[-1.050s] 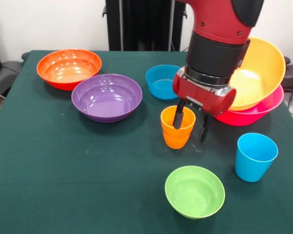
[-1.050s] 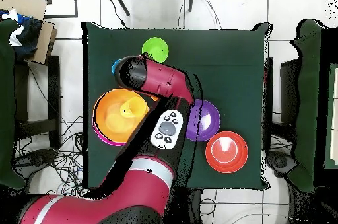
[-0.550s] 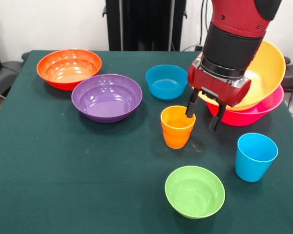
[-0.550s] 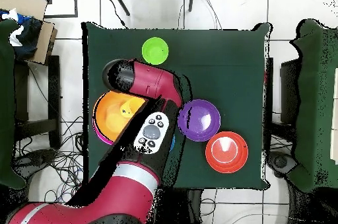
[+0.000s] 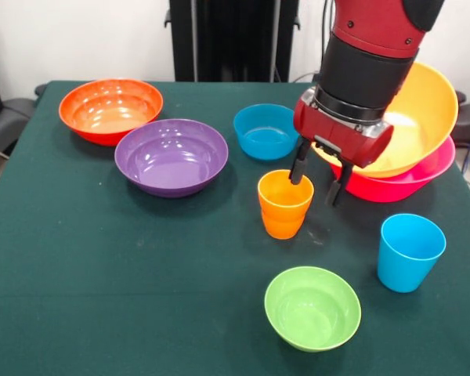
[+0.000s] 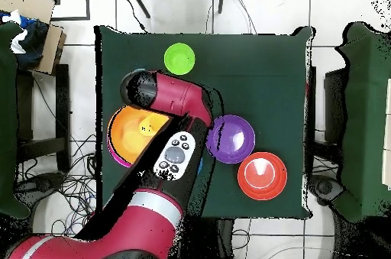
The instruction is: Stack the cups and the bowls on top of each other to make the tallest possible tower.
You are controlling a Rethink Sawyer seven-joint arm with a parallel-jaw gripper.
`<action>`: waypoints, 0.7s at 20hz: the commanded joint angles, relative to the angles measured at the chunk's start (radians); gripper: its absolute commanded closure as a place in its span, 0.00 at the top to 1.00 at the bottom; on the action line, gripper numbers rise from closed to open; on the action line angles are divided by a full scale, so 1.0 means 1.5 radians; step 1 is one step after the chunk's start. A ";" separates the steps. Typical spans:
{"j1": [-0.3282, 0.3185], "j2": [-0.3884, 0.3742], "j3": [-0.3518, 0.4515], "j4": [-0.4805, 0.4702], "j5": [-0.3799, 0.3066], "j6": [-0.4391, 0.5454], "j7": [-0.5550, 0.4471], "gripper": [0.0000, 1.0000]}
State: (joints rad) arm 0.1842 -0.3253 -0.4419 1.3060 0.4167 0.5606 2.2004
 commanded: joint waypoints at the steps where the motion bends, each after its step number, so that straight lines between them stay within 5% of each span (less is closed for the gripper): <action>1: -0.007 0.046 0.037 0.045 -0.021 0.016 0.104 1.00; 14: -0.008 0.091 0.029 -0.001 -0.016 -0.007 0.113 1.00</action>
State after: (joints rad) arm 0.1838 -0.3027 -0.4607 1.3122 0.4169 0.5606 2.2004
